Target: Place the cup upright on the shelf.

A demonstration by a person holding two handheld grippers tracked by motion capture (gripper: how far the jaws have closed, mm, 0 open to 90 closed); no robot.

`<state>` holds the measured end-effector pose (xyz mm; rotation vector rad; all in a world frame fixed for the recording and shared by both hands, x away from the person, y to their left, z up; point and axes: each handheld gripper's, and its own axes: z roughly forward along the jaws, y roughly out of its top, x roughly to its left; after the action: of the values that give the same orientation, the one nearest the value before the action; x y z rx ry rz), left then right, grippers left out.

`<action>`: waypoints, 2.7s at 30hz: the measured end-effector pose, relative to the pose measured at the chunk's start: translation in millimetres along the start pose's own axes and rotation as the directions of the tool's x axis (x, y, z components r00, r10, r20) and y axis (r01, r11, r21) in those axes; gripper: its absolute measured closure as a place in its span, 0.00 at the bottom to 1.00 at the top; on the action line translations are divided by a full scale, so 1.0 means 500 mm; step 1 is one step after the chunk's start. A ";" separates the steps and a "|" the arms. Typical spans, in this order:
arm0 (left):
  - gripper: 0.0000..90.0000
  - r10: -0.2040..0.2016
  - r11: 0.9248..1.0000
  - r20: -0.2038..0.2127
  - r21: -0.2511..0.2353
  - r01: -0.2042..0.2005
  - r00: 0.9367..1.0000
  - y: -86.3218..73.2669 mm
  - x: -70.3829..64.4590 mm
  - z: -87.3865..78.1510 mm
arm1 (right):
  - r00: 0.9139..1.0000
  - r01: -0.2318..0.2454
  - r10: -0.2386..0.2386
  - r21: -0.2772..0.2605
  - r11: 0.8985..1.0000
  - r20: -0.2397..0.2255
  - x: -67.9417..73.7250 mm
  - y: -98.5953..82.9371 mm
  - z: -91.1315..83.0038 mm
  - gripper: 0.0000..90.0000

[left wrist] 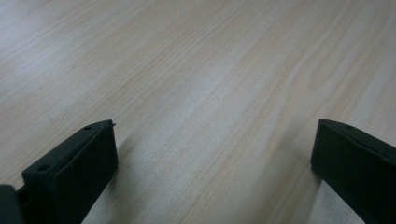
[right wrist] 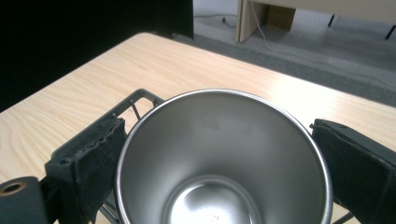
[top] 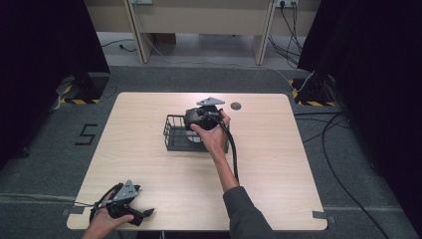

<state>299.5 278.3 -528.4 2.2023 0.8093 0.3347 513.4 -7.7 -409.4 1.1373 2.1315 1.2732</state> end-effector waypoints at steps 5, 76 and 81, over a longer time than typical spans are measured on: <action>0.00 0.001 1.000 0.000 0.001 -0.001 1.000 0.000 0.000 0.000 | 1.000 0.015 -0.015 -0.001 1.000 -0.005 0.000 -0.001 -0.001 0.06; 0.00 -0.001 1.000 -0.002 -0.003 0.001 1.000 0.000 0.000 0.001 | 0.998 0.019 -0.029 -0.163 0.986 -0.063 -0.025 -0.146 -0.263 0.18; 0.00 -0.001 1.000 -0.002 -0.002 0.001 1.000 0.000 0.000 0.001 | 0.998 0.008 -0.018 -0.166 0.986 -0.058 -0.035 -0.162 -0.278 0.18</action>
<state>299.6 278.2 -528.6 2.1998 0.8101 0.3372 392.9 -116.0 -411.0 1.0265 2.0265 1.4652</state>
